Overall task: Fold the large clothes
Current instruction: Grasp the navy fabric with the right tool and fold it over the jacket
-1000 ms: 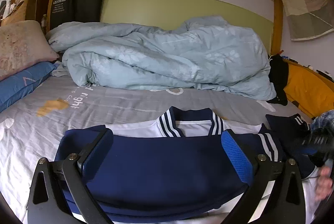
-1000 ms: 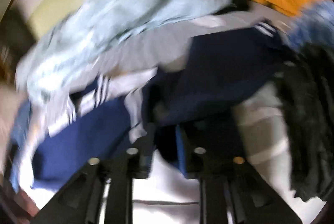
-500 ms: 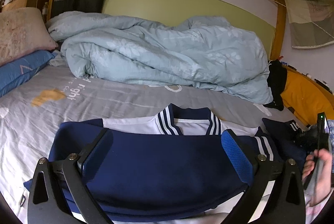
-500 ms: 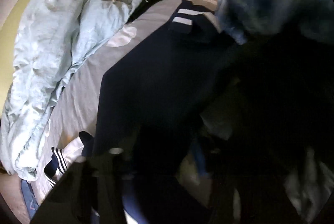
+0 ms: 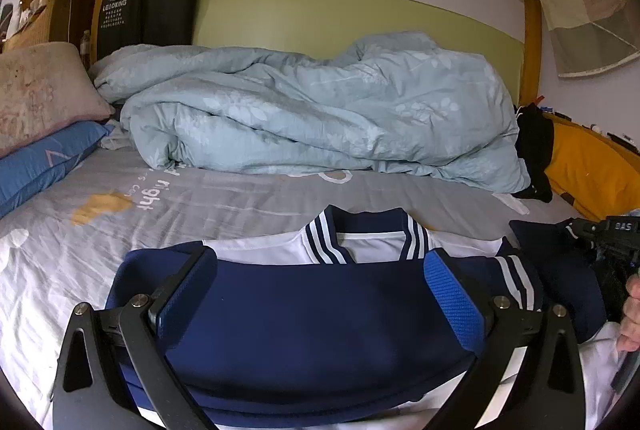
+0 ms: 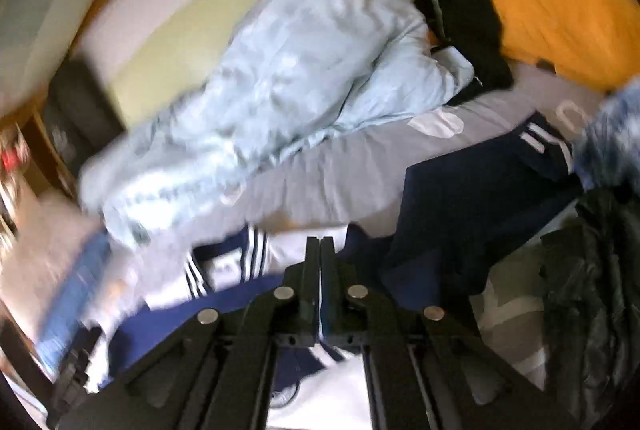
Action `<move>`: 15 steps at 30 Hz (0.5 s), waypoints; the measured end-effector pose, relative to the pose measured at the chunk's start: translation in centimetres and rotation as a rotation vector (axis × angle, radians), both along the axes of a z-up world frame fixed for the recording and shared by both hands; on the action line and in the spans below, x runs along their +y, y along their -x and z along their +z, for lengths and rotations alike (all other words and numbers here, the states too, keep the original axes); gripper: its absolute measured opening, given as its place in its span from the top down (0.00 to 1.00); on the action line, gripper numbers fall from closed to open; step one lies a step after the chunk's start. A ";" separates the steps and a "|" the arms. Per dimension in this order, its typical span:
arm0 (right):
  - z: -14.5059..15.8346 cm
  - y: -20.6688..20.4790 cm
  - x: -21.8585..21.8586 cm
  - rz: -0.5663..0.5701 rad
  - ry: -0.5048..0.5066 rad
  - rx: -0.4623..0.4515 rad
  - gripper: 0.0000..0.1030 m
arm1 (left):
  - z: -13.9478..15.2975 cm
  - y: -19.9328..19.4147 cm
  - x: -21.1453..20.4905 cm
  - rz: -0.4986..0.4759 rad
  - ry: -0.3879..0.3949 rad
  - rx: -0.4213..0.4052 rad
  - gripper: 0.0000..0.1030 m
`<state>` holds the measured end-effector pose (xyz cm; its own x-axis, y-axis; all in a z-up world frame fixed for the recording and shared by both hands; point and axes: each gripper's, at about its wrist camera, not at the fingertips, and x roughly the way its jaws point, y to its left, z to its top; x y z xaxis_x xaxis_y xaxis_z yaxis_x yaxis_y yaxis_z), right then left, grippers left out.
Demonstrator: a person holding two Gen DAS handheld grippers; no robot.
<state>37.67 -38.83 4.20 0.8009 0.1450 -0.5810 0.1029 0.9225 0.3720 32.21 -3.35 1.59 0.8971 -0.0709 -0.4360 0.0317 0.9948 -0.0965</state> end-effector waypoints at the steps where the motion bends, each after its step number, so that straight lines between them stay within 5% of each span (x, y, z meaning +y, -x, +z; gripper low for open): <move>1: 0.0 0.0 0.4 -0.059 0.046 0.009 0.99 | 0.0 0.0 0.0 0.000 -0.004 0.000 0.00; 4: -0.9 -0.1 -0.4 -0.178 0.088 0.046 0.96 | 0.0 0.0 -0.2 -0.004 -0.003 -0.001 0.00; 6: -1.4 -0.4 -1.8 -0.198 0.043 0.076 0.78 | 0.0 0.1 -0.2 -0.005 -0.006 -0.009 0.00; 7: -1.6 -0.4 -2.8 -0.232 0.016 0.080 0.61 | 0.0 0.2 -0.2 -0.005 -0.007 -0.012 0.00; 11: -2.1 0.1 -6.2 -0.315 -0.049 0.087 0.57 | 0.0 0.2 -0.1 -0.009 0.004 -0.006 0.00; 15: -3.7 0.4 -9.3 -0.365 -0.211 0.140 0.42 | 0.0 0.1 -0.2 -0.011 0.016 -0.002 0.00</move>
